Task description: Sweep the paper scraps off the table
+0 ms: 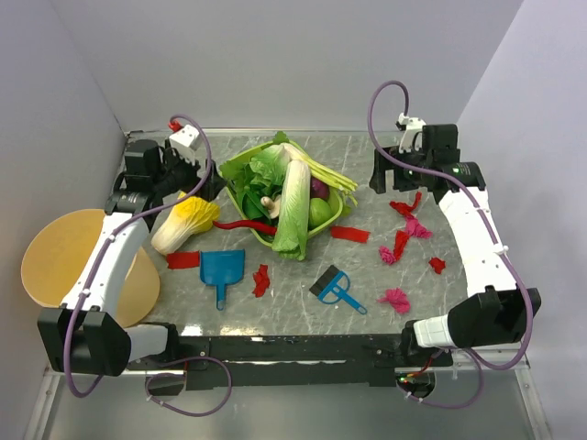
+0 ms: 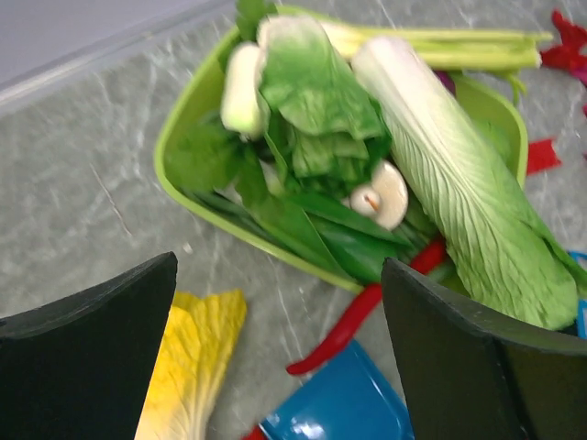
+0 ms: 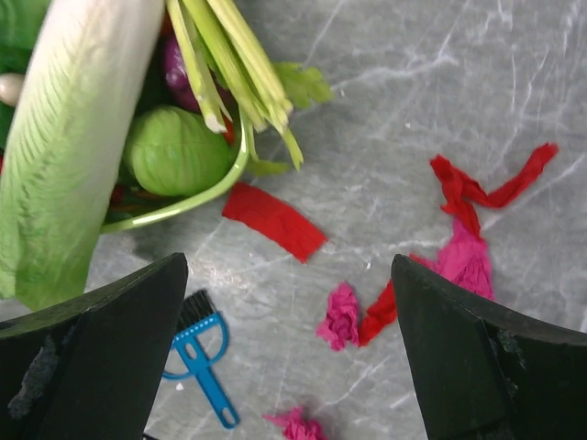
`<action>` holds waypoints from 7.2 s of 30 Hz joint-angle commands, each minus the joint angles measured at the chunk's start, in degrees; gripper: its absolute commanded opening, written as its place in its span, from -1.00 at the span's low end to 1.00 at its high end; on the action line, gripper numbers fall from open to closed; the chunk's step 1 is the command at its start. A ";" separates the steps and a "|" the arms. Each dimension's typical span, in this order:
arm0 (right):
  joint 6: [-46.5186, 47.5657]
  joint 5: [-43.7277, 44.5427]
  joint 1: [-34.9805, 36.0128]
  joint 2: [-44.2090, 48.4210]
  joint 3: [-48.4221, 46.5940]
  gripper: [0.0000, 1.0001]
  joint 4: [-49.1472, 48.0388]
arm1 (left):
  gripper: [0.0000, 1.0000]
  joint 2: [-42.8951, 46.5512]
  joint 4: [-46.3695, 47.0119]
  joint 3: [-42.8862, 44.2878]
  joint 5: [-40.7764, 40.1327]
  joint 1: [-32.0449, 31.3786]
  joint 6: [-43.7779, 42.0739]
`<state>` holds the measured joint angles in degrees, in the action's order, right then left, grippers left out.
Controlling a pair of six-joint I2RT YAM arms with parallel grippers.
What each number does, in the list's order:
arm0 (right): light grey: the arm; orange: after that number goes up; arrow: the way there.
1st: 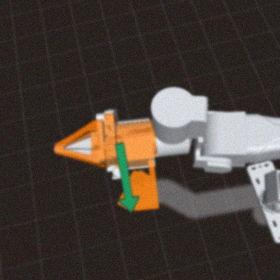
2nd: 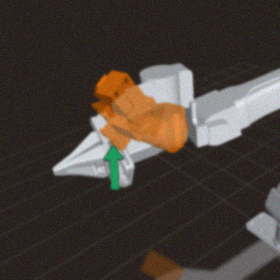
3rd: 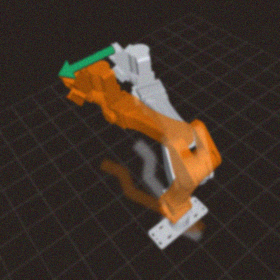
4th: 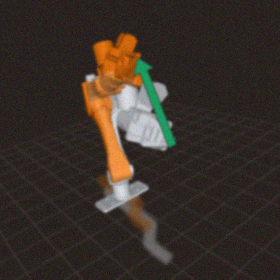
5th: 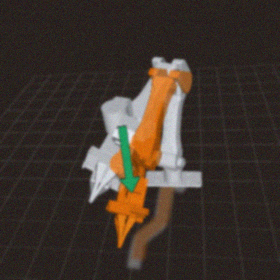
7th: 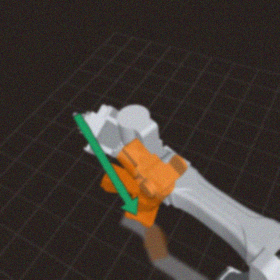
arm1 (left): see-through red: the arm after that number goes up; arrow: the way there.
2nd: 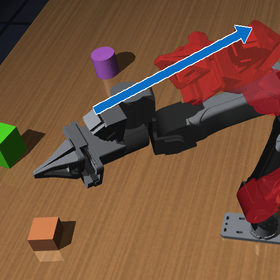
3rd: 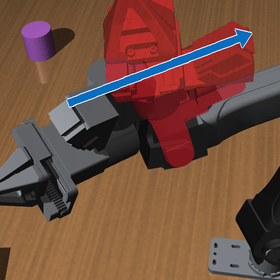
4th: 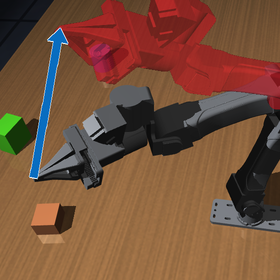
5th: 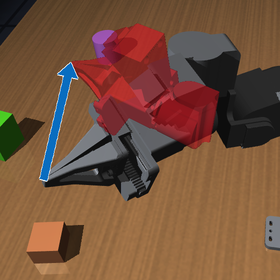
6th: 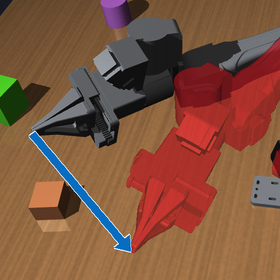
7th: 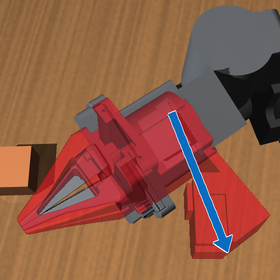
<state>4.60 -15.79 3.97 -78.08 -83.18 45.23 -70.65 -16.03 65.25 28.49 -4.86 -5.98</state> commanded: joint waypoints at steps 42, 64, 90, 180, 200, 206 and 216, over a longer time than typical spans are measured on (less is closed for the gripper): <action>12.98 1.64 24.42 5.85 40.91 -0.08 -18.25 | 0.93 10.89 -20.62 -10.50 2.36 -1.90 -12.83; 12.80 8.22 28.64 -6.82 37.82 -0.25 -16.23 | 0.93 11.50 -20.97 -8.83 -1.42 -1.90 -15.64; 11.14 4.45 28.29 12.61 15.51 -1.00 -8.57 | 0.93 0.61 -1.84 10.86 30.21 -3.13 13.20; 21.57 -42.85 17.92 -9.89 -14.02 -1.00 4.76 | 0.40 -8.54 -6.26 21.74 31.22 -12.80 2.42; 43.30 -22.62 27.50 -9.63 -23.43 -1.00 16.73 | 0.01 -10.38 -30.46 34.24 16.69 -24.14 -27.50; 41.28 -21.39 27.15 -8.67 -23.61 -1.00 14.62 | -0.72 -11.52 -36.17 35.47 14.23 -25.28 -30.49; 20.66 -43.41 13.29 -7.52 -25.72 0.79 7.60 | -0.99 -5.73 -21.43 26.16 19.05 -23.18 -16.30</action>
<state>39.13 -43.83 26.33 -88.09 -104.51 60.36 -79.42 -45.19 93.78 43.90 -29.80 -30.61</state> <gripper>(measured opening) 0.781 0.083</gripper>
